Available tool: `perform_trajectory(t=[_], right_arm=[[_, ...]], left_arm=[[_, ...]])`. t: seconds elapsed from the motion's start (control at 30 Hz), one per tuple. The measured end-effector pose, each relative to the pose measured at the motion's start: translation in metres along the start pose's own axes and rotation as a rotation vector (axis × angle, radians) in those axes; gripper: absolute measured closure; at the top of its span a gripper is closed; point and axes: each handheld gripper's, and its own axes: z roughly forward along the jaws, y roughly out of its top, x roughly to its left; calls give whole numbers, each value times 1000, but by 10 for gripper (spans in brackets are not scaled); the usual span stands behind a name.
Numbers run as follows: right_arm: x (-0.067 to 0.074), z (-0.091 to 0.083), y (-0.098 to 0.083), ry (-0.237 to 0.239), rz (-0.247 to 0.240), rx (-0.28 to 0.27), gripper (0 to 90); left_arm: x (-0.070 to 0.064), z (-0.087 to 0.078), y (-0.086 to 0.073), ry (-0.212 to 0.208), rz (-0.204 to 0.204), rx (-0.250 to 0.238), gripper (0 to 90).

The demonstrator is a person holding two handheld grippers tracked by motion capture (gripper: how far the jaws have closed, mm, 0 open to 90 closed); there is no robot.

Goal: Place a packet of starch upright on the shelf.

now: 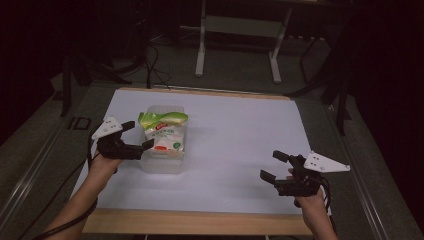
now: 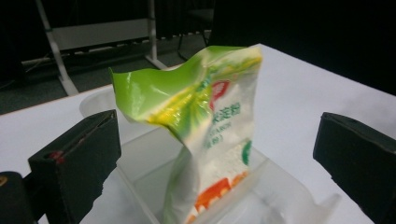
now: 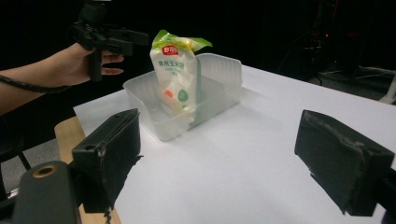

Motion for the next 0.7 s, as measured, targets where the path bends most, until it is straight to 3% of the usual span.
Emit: perform_trajectory(t=[0.1,0.27,0.37,0.47,0.67,0.7], right_arm=[[1,0,-1,0,0,0,143],[3,0,-1,2,0,9,145],[3,-1,-2,-7,-1,6,157],[3,-1,-3,-10,-1,7,157],[4,0,-7,-10,5,19,156],[4,1,-8,-9,6,21,156]], left_arm=[[-11,-10,-5,-4,1,-34,12],[-27,-16,-9,-24,23,-22,12],[-46,-23,-9,-59,49,-24,12],[-55,-24,-8,-77,55,-25,12],[-75,-22,-8,-153,60,-11,12],[-84,-20,-8,-195,55,-13,12]])
